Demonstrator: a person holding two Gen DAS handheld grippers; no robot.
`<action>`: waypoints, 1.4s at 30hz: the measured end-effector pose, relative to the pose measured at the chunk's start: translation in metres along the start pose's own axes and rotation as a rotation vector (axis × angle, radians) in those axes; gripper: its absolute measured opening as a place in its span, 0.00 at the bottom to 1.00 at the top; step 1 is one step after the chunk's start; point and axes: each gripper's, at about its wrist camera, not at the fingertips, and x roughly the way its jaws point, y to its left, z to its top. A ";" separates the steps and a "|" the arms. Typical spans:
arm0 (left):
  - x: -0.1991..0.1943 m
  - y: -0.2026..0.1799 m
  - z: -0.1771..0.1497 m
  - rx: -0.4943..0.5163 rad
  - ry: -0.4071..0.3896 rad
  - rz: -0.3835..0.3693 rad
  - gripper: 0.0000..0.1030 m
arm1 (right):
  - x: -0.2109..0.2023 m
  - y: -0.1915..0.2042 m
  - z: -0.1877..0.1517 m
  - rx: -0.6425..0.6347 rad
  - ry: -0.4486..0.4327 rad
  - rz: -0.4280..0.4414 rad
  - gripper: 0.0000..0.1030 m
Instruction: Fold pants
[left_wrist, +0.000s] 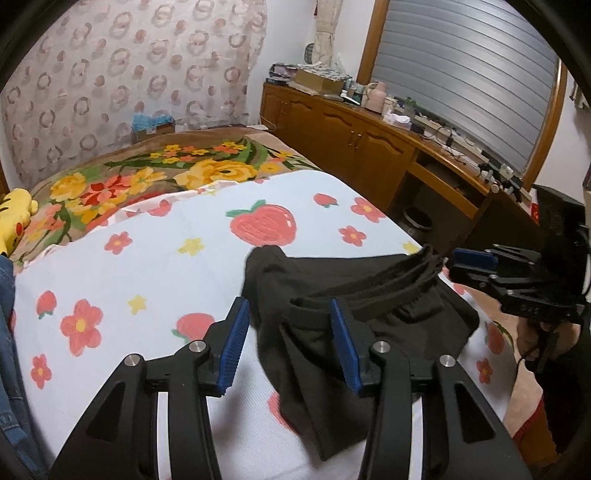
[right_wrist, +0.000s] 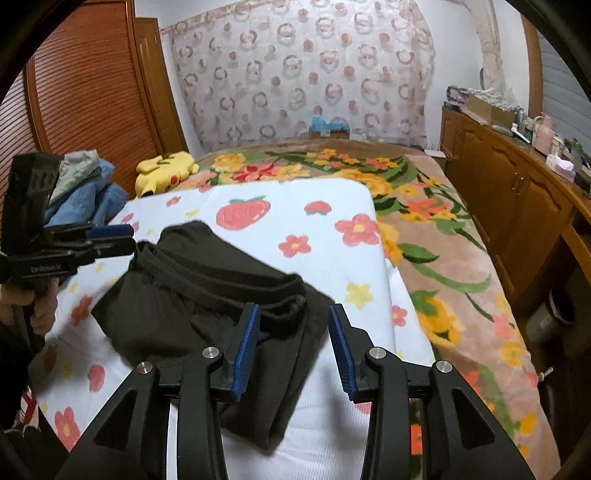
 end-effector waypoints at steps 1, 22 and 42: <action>0.002 -0.001 -0.001 0.003 0.008 -0.006 0.45 | 0.001 -0.001 0.002 -0.002 0.004 0.003 0.39; -0.007 -0.021 0.009 0.083 -0.081 -0.037 0.15 | 0.007 -0.013 0.012 -0.017 -0.042 0.079 0.09; 0.034 -0.001 0.023 0.058 0.019 0.054 0.35 | 0.019 0.002 0.025 -0.033 -0.005 -0.019 0.14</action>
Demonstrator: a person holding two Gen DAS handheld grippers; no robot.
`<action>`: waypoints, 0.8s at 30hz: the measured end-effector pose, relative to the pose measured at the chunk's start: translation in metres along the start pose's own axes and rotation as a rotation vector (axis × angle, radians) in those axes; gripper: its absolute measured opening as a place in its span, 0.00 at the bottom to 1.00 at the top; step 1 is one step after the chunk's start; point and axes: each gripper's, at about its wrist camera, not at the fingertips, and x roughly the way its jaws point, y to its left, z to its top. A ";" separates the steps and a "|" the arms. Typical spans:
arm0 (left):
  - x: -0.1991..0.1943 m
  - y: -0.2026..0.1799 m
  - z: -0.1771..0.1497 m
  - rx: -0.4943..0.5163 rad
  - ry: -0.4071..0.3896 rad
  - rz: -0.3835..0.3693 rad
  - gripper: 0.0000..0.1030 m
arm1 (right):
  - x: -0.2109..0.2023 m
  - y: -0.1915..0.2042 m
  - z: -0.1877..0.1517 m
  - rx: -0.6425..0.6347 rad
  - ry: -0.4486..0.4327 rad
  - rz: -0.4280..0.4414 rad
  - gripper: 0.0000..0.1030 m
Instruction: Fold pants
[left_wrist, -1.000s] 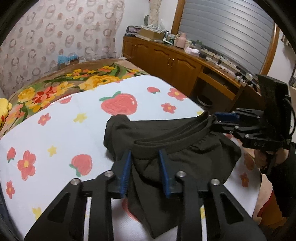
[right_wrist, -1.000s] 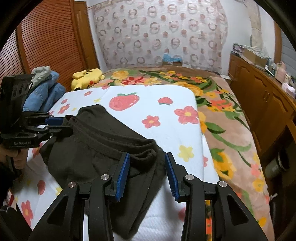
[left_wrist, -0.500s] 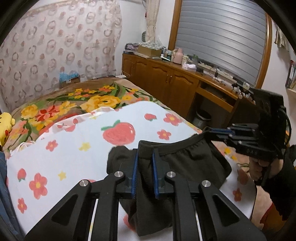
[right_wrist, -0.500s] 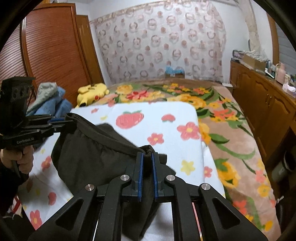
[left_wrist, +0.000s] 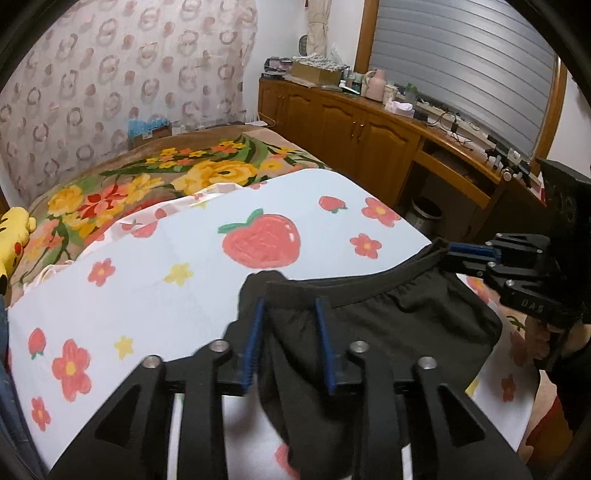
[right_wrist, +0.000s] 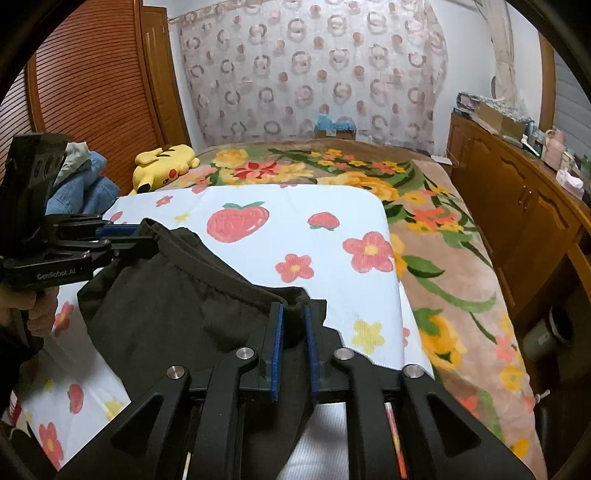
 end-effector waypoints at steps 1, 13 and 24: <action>-0.004 0.001 -0.001 0.000 -0.004 0.008 0.43 | -0.004 0.000 0.000 0.004 -0.005 -0.002 0.14; -0.034 -0.009 -0.025 0.019 -0.036 -0.023 0.75 | -0.044 0.009 -0.032 0.060 -0.010 0.007 0.34; -0.042 -0.010 -0.059 -0.011 0.007 -0.056 0.60 | -0.054 0.013 -0.066 0.080 0.059 0.003 0.34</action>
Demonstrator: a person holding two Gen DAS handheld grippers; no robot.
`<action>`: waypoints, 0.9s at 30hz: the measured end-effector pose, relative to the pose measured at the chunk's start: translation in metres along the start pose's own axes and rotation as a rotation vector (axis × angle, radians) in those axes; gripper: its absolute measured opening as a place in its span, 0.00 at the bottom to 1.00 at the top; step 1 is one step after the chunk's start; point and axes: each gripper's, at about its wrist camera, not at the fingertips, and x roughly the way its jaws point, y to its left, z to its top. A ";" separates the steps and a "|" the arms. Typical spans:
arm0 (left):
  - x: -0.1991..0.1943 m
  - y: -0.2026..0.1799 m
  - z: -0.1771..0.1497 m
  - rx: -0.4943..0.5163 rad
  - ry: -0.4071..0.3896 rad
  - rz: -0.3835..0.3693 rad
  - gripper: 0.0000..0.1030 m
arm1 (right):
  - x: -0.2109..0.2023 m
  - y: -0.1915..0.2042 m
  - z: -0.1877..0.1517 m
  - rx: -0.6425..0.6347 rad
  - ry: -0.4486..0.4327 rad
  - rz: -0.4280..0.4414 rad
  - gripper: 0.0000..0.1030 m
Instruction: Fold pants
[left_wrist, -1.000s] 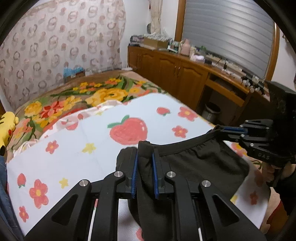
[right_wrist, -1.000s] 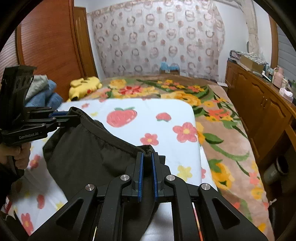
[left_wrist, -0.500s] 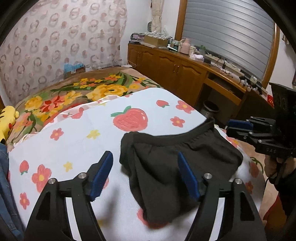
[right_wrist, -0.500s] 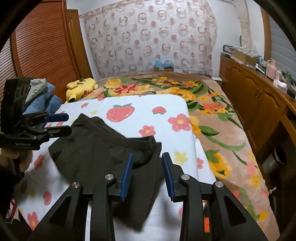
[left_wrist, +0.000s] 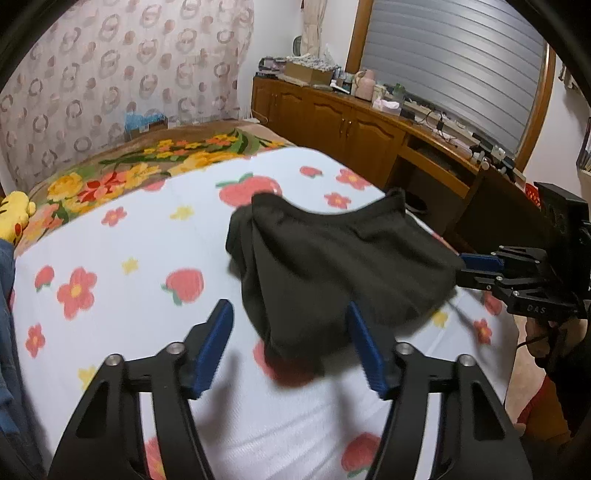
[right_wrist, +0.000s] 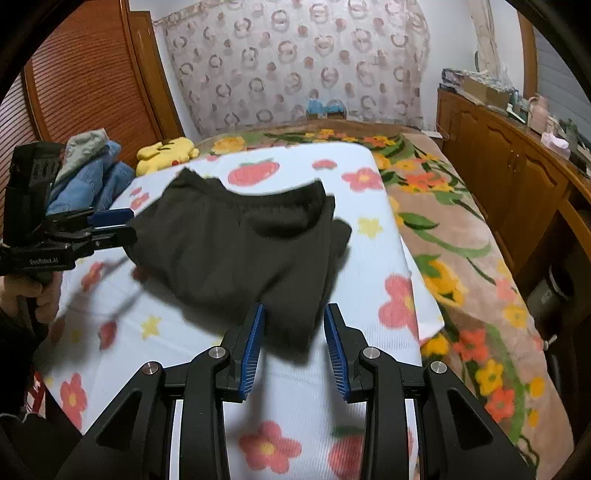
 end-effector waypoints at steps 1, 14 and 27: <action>0.001 0.000 -0.002 0.001 0.006 -0.002 0.57 | 0.001 0.000 0.000 0.000 0.006 -0.003 0.34; 0.011 0.000 -0.013 -0.032 0.045 -0.033 0.18 | 0.010 -0.003 -0.001 0.018 0.005 0.052 0.13; -0.056 -0.020 -0.037 -0.019 -0.053 0.021 0.10 | -0.033 0.013 -0.025 -0.008 -0.076 0.089 0.07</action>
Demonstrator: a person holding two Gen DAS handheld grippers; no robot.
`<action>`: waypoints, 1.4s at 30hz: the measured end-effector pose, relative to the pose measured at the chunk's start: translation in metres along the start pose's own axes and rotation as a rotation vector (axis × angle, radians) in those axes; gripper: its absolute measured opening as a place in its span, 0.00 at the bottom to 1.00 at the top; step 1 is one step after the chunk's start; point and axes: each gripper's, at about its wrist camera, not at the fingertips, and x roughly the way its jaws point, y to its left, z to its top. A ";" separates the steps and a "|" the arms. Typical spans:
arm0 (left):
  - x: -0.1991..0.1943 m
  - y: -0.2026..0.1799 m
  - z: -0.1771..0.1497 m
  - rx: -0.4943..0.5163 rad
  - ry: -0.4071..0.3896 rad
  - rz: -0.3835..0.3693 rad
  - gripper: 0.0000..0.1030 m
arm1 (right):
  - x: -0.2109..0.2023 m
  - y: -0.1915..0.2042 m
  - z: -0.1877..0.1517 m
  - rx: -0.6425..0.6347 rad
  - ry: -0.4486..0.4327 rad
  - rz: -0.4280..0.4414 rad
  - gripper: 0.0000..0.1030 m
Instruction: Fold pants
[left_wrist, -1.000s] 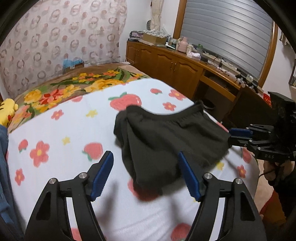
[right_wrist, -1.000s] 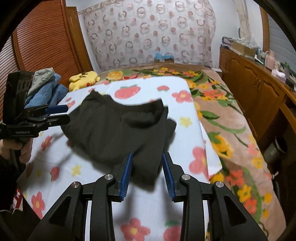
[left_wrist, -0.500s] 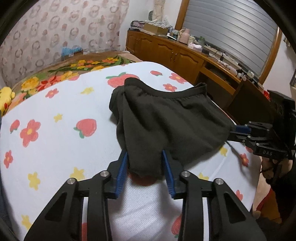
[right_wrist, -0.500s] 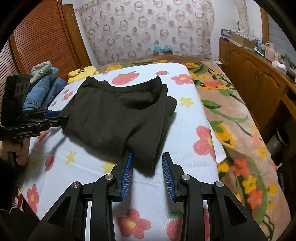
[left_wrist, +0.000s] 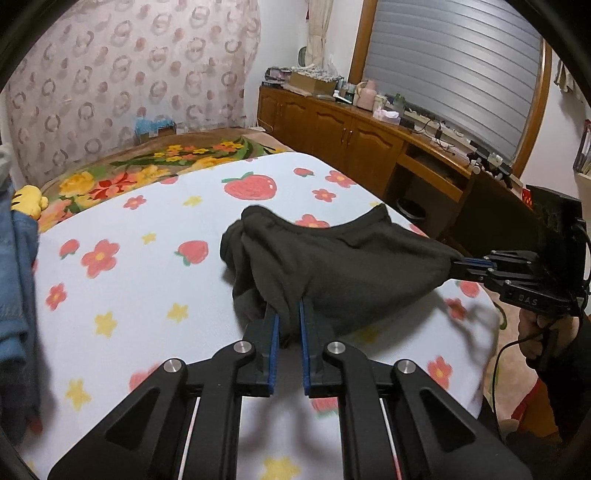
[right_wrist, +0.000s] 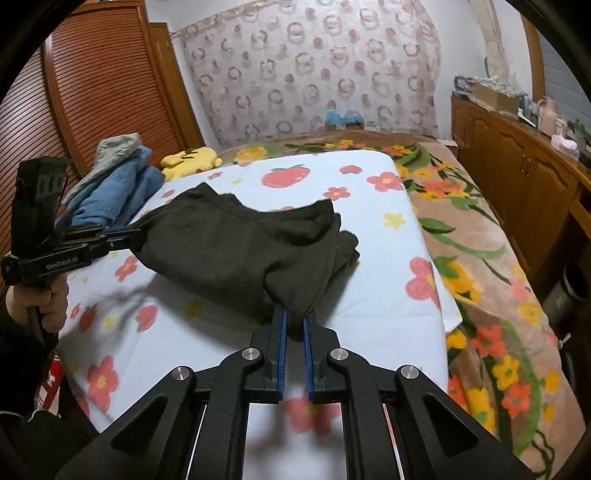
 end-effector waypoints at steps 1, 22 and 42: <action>-0.005 -0.002 -0.004 0.000 -0.003 0.004 0.10 | -0.004 0.003 -0.003 -0.001 -0.004 0.006 0.07; -0.022 -0.019 -0.065 -0.035 0.069 0.009 0.10 | -0.023 0.013 -0.033 -0.012 0.072 0.017 0.07; -0.020 -0.002 -0.034 -0.051 0.025 0.054 0.76 | -0.042 0.017 -0.031 -0.035 -0.021 -0.066 0.15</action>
